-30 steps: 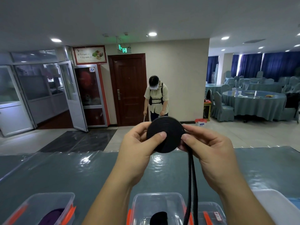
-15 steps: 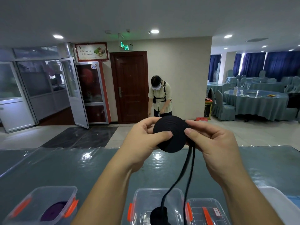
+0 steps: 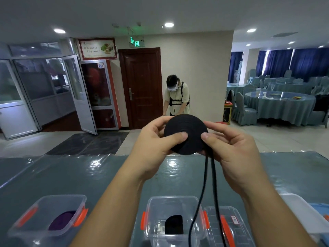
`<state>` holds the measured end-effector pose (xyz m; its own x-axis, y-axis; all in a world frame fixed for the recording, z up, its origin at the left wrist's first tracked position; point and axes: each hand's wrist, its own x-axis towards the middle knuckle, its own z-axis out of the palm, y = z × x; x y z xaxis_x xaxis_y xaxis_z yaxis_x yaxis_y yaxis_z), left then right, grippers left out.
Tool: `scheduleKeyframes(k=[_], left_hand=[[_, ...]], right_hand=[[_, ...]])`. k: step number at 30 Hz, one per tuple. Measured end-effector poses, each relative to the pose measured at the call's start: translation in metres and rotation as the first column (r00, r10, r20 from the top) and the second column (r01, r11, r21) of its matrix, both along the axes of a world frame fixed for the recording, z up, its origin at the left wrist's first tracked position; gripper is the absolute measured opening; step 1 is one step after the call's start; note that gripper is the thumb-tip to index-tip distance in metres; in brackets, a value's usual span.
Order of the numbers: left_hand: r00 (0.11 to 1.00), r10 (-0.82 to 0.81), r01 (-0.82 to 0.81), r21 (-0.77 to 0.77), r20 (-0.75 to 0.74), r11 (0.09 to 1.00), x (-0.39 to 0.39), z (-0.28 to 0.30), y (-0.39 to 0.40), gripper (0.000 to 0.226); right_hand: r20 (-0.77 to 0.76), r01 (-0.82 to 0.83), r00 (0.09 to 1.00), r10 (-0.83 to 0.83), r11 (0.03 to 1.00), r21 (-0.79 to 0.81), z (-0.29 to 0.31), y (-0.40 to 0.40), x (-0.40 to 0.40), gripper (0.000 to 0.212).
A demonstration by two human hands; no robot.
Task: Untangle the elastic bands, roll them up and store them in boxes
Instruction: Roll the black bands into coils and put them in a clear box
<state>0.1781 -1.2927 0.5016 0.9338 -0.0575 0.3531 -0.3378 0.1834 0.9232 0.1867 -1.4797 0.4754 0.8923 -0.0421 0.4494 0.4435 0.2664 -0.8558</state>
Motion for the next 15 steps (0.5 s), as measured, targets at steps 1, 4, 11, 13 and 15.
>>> scheduleKeyframes(k=[1, 4, 11, 13, 15], left_hand=[[1.0, 0.018, -0.018, -0.03, 0.0, 0.999, -0.001, -0.003, -0.003, 0.036], [0.999, 0.014, -0.015, -0.044, -0.03, 0.999, -0.003, -0.008, -0.005, 0.032], [0.999, -0.008, 0.008, -0.01, -0.05, 1.0, -0.004, -0.005, 0.002, 0.027], [0.998, 0.009, -0.011, -0.021, -0.06, 1.0, -0.005, -0.012, -0.002, 0.032], [0.998, -0.021, 0.027, 0.094, -0.06, 0.995, -0.005, -0.016, -0.001, 0.042]], right_hand=[[0.0, -0.006, 1.0, 0.006, 1.0, 0.014, -0.001, 0.0, 0.0, 0.028], [-0.004, 0.018, 1.0, -0.018, 1.0, -0.01, -0.001, -0.002, 0.0, 0.027], [0.017, 0.018, 1.0, -0.018, 0.999, 0.049, -0.007, -0.001, -0.003, 0.037], [0.024, 0.049, 0.998, -0.05, 0.997, 0.065, -0.008, -0.001, -0.003, 0.032], [0.03, 0.07, 0.997, -0.071, 0.997, 0.036, -0.01, -0.004, -0.002, 0.023]])
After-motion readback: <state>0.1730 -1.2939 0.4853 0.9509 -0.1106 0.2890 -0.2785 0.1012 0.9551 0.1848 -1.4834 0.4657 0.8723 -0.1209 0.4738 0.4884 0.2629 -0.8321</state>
